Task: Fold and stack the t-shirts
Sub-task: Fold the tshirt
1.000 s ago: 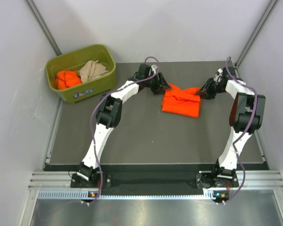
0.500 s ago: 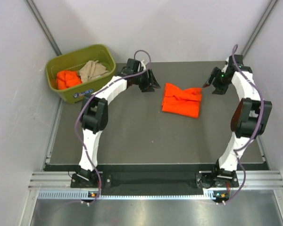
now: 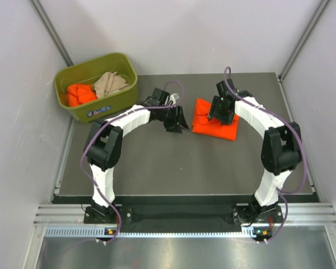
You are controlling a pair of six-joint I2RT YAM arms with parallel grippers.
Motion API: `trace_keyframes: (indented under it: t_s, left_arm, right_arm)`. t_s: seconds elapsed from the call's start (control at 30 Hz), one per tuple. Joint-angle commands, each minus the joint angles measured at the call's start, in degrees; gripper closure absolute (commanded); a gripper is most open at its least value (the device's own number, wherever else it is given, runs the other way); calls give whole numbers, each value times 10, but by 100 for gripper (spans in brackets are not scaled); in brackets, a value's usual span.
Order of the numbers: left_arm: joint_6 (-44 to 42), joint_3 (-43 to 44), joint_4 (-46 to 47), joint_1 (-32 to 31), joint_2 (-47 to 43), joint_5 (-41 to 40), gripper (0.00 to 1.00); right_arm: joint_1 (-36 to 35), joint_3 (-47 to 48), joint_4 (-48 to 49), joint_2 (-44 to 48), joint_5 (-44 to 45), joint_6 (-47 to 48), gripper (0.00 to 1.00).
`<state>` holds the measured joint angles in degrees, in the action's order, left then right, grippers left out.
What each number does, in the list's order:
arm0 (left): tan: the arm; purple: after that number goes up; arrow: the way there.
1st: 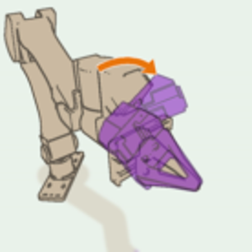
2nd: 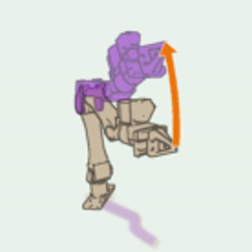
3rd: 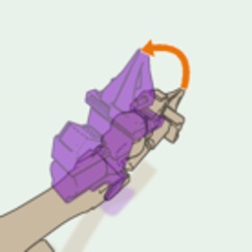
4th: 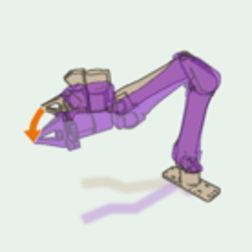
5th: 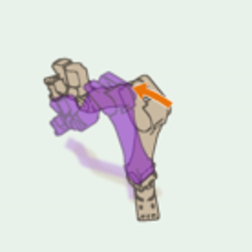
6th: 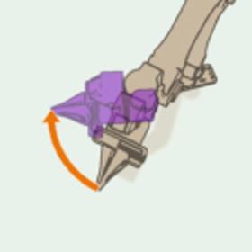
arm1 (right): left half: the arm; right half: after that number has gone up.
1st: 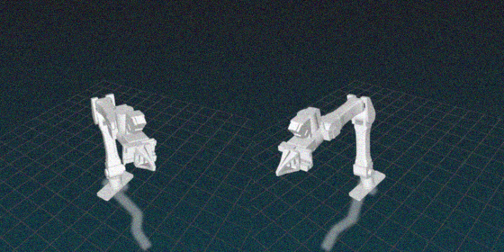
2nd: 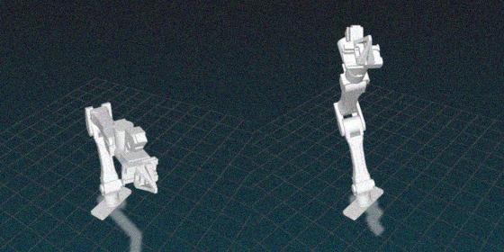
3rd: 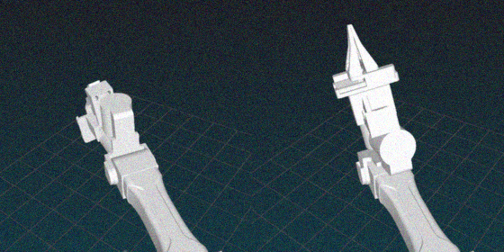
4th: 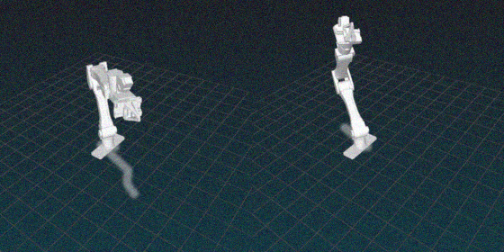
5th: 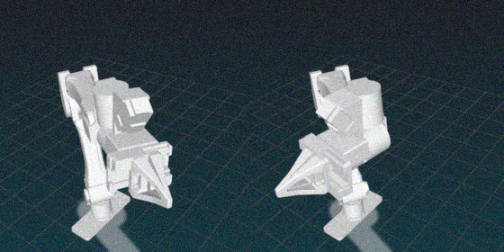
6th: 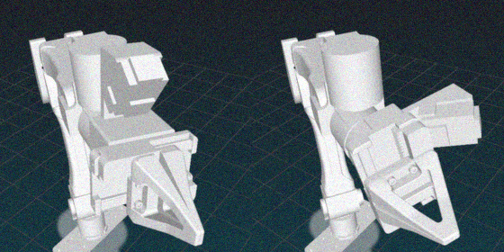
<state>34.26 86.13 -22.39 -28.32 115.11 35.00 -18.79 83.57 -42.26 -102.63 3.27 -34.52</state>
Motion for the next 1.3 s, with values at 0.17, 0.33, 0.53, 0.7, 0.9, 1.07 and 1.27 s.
trace_keyframes:
  t_s: [0.17, 0.33, 0.53, 0.7, 0.9, 1.07, 1.27]
  left_arm:
    - [-30, -61, -7, 8, -101, -5, 46]
    - [-40, -57, -31, 13, -107, -2, 46]
    - [-43, -60, -39, 19, -104, 3, 46]
    - [-41, -54, -39, 22, -98, 11, 46]
    - [-44, -46, -51, 26, -91, 11, 46]
    - [-43, -47, -48, 26, -92, 10, 46]
    - [-22, -30, -8, 21, -73, 30, 43]
  right_arm:
    - [4, 45, 49, -72, 53, -27, 44]
    - [5, 82, 45, -107, 66, -18, 45]
    - [5, 125, 39, -140, 76, -12, 45]
    - [9, 168, 37, -174, 84, -7, 45]
    - [42, 280, 52, -246, 106, 35, 44]
    - [82, 417, 33, -303, 82, 63, 42]
    - [86, 391, 13, -251, 39, 110, 38]
